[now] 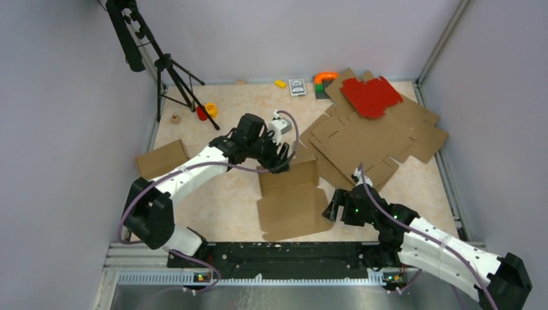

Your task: Fold the paper box

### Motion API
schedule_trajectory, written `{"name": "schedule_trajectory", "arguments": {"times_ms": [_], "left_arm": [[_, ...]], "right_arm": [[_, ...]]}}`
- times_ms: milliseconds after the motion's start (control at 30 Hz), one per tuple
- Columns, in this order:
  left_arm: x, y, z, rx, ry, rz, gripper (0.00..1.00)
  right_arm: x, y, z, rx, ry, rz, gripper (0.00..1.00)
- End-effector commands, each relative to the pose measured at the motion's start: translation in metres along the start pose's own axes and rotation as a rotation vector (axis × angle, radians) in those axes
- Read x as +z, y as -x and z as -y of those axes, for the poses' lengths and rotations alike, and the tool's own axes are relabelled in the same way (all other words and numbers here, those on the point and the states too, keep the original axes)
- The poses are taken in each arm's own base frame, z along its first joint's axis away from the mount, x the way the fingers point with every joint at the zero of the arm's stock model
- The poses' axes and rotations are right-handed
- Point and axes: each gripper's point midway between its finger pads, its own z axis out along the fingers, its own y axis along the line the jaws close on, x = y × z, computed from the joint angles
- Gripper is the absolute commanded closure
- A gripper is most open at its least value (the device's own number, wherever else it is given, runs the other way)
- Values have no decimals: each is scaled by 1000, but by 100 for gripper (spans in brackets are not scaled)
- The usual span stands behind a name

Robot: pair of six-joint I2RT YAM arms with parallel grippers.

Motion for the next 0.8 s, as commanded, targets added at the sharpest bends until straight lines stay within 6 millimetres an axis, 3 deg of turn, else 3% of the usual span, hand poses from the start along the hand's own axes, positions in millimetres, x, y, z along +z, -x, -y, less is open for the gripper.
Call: {"name": "schedule_trajectory", "arguments": {"times_ms": [0,333,467,633,767], "left_arm": [[5,14,10,83,-62,-7,36],[24,-13,6,-22,-91,-163,41],[27,-16,-8,-73,-51,-181,43],[27,-9,-22,-273,-107,-113,46],[27,-22,-43,-342,-65,-121,47]], "right_arm": [[2,-6,-7,33,44,-24,19],[-10,-2,-11,84,72,7,19],[-15,6,-13,72,71,36,19],[-24,19,-13,37,34,72,17],[-32,27,-12,24,10,95,14]]}}
